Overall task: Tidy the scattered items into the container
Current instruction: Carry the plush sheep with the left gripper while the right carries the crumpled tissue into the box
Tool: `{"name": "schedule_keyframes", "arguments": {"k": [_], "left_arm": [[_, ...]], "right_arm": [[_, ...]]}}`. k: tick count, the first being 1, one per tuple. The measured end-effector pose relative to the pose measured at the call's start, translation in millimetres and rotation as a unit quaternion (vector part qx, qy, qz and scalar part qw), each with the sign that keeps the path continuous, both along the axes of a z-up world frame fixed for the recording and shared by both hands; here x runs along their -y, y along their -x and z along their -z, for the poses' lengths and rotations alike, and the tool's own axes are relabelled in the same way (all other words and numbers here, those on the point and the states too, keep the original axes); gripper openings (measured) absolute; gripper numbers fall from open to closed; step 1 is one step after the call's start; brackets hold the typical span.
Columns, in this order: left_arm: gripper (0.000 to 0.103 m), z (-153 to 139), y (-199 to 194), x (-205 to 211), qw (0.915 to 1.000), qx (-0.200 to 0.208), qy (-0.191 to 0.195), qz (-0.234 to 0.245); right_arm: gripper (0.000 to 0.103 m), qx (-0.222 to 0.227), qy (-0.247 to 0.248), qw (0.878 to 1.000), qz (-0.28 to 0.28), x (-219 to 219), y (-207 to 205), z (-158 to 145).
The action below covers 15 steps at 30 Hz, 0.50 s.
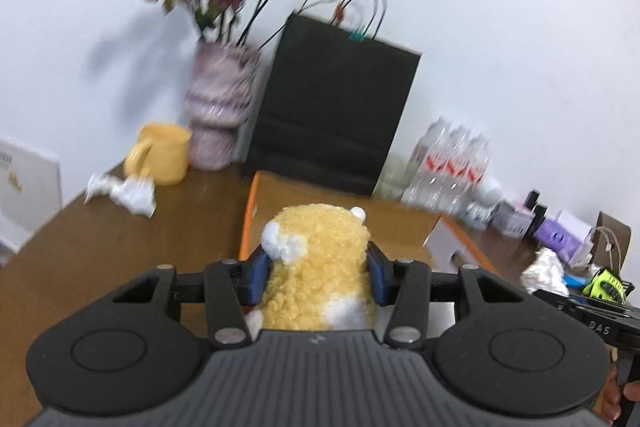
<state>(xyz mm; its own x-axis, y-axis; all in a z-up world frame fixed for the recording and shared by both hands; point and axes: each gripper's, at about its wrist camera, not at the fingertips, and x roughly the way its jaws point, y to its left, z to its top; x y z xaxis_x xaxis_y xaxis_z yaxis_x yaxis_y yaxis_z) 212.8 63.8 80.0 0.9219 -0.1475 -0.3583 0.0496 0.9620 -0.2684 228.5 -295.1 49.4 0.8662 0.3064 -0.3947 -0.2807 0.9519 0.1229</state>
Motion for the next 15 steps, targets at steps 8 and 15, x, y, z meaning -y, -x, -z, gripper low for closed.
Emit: {"name": "schedule_keyframes", "arguments": {"k": [8, 15], "left_arm": [[0.048, -5, -92, 5, 0.9999, -0.01, -0.002, -0.011], [0.049, 30, -151, 8, 0.9983, -0.052, -0.024, -0.012]], "right_arm": [[0.025, 0.01, 0.017, 1.0, -0.013, -47, -82, -23], [0.025, -0.046, 0.024, 0.999, -0.008, -61, -152, 5]]}}
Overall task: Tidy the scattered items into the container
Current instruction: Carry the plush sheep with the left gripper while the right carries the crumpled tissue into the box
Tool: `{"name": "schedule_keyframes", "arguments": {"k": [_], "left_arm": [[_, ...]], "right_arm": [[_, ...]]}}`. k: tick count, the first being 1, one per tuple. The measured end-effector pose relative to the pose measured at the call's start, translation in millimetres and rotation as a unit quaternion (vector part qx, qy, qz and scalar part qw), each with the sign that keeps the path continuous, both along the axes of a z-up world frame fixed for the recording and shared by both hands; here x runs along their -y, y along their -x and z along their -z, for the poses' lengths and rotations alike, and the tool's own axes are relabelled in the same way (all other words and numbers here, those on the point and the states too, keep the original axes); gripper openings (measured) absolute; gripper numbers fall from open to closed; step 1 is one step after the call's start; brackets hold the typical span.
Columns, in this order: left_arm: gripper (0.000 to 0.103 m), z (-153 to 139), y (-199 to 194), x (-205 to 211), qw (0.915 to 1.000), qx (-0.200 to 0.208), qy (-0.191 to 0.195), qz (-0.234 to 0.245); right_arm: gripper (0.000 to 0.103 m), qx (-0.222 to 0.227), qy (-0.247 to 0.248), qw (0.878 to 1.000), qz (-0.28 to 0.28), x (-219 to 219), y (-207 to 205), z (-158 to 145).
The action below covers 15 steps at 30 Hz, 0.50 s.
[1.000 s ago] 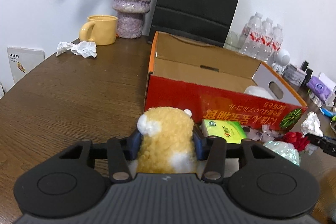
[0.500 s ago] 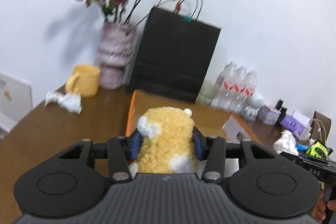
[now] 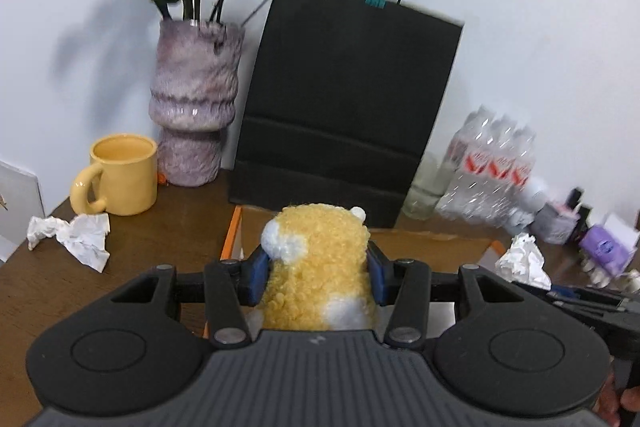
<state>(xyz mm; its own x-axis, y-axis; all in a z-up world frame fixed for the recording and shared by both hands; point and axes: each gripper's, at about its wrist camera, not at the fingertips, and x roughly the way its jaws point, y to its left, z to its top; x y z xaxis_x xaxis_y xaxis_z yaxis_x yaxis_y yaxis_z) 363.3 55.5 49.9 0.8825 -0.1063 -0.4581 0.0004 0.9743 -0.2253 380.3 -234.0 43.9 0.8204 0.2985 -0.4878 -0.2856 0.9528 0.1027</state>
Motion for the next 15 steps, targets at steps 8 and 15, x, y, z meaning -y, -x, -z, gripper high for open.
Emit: {"name": "schedule_keyframes", "arguments": {"k": [8, 15], "left_arm": [[0.062, 24, -19, 1, 0.9994, -0.032, -0.005, 0.012], [0.103, 20, -13, 10, 0.999, -0.024, -0.037, 0.006]], "right_arm": [[0.036, -0.031, 0.02, 0.999, -0.01, -7, -22, 22], [0.102, -0.03, 0.052, 0.998, -0.003, -14, -17, 19]]}}
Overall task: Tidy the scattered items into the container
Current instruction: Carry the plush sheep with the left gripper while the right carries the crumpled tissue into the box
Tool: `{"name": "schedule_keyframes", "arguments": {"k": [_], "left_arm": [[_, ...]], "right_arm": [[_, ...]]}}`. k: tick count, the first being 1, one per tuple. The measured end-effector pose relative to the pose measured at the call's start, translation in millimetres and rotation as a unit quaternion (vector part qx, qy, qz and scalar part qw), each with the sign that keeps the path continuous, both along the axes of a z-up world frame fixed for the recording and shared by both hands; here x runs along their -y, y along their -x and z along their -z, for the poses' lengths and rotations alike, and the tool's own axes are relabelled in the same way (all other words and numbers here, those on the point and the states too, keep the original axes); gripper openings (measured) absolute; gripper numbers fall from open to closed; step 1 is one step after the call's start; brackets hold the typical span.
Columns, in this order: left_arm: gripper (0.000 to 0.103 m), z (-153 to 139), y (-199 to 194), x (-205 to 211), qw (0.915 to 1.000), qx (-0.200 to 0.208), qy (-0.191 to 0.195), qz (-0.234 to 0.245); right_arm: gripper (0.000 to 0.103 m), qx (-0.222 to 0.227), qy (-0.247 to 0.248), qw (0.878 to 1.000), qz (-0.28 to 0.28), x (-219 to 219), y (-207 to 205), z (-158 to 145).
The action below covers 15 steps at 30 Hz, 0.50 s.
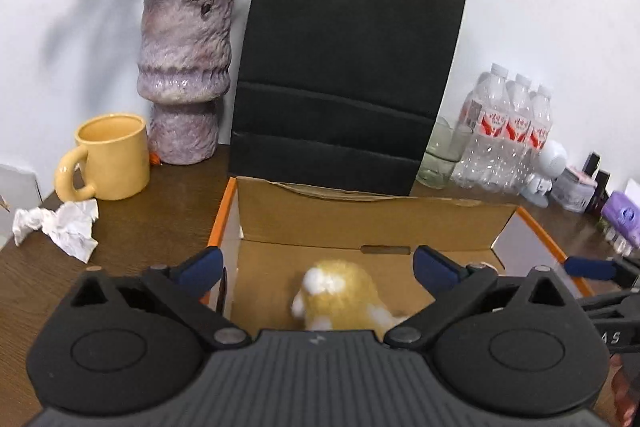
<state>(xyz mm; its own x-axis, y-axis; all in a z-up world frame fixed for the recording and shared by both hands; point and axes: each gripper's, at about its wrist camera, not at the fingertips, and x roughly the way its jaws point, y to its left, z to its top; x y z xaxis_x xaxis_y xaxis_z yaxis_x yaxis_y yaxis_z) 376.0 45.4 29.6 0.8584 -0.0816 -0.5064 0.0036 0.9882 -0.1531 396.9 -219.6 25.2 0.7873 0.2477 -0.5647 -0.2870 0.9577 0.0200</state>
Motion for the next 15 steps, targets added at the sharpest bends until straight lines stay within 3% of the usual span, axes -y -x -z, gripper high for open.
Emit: {"name": "schedule_keyframes", "arguments": {"k": [15], "left_arm": [[0.103, -5.8, 6.4, 3.5, 0.9999, -0.006, -0.009, -0.004]], "right_arm": [[0.102, -0.012, -0.005, 1.0, 0.008, 3.7, 3.9, -3.9]]}}
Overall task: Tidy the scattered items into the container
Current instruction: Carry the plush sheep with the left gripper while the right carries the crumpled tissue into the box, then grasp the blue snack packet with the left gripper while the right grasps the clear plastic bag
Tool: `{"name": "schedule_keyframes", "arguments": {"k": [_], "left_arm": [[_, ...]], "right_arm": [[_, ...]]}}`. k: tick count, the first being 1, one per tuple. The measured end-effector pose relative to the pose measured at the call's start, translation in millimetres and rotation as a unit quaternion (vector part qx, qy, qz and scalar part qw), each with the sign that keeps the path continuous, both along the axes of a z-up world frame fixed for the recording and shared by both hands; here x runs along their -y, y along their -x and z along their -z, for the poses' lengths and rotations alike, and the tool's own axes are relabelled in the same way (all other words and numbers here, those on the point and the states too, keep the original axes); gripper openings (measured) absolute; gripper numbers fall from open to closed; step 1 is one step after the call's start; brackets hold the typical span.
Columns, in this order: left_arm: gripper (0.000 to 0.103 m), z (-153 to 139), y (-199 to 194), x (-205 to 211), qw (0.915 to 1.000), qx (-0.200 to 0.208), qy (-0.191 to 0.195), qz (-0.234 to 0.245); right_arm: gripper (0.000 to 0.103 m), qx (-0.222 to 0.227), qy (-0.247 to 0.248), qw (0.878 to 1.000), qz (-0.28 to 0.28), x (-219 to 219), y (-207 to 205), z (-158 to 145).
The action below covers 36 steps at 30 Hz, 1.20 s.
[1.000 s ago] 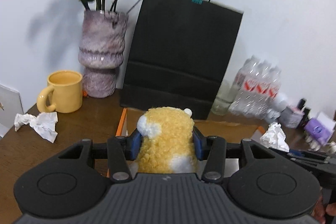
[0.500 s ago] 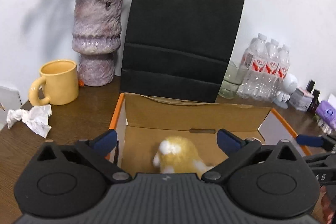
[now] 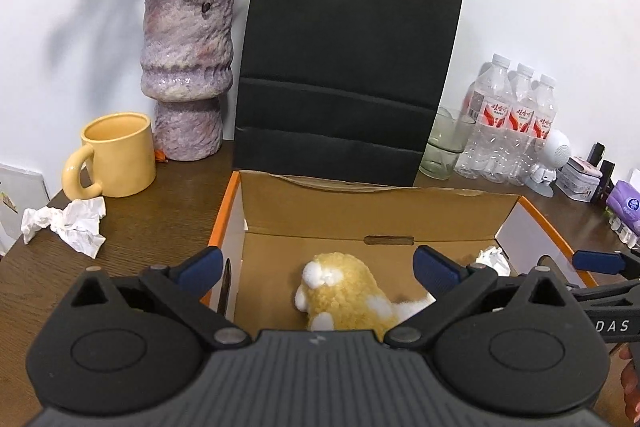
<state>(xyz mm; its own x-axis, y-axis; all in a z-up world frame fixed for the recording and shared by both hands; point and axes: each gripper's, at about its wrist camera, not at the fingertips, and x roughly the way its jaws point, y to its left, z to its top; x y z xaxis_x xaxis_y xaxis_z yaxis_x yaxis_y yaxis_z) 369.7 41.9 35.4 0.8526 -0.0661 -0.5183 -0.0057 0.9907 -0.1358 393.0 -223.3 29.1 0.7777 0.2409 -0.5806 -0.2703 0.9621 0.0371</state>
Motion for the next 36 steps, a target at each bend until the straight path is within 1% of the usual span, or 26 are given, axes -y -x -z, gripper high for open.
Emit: {"name": "schedule_keyframes", "arguments": {"k": [3, 5, 9, 12, 15, 18, 23, 26, 29, 36], "left_arm": [[0.103, -11, 16, -3, 0.9998, 0.016, 0.008, -0.001], [0.103, -18, 32, -6, 0.9996, 0.026, 0.011, 0.001], [0.103, -25, 71, -12, 0.9993, 0.036, -0.006, 0.002], [0.103, -24, 106, -17, 0.9992, 0.034, -0.022, 0.006], [0.103, -19, 143, -23, 0.9991, 0.026, -0.031, 0.01], [0.103, -11, 177, -30, 0.9993, 0.014, -0.031, 0.014], [0.103, 4, 221, -32, 0.9987, -0.003, -0.035, 0.037], [0.103, 15, 236, -30, 0.9978, -0.015, -0.039, 0.051], [0.103, 27, 244, -31, 0.997, -0.031, -0.039, 0.06], [0.102, 47, 251, -29, 0.9941, -0.054, -0.041, 0.085]], "right_arm": [[0.102, 0.013, -0.006, 1.0, 0.002, 3, 13, -9], [0.102, 0.027, -0.008, 1.0, 0.002, 7, 29, -17], [0.102, 0.048, -0.009, 0.999, -0.004, 13, 69, -30], [0.102, 0.057, -0.003, 0.998, -0.012, 15, 106, -33], [0.102, 0.06, 0.002, 0.998, -0.018, 15, 144, -29], [0.102, 0.055, 0.003, 0.998, -0.025, 13, 177, -20], [0.102, 0.037, 0.003, 0.999, -0.036, 3, 221, 0], [0.101, 0.029, 0.01, 0.999, -0.025, -3, 239, 14], [0.101, 0.024, 0.005, 1.0, -0.019, -6, 253, 22], [0.101, 0.026, 0.009, 1.0, -0.007, -14, 262, 25]]}}
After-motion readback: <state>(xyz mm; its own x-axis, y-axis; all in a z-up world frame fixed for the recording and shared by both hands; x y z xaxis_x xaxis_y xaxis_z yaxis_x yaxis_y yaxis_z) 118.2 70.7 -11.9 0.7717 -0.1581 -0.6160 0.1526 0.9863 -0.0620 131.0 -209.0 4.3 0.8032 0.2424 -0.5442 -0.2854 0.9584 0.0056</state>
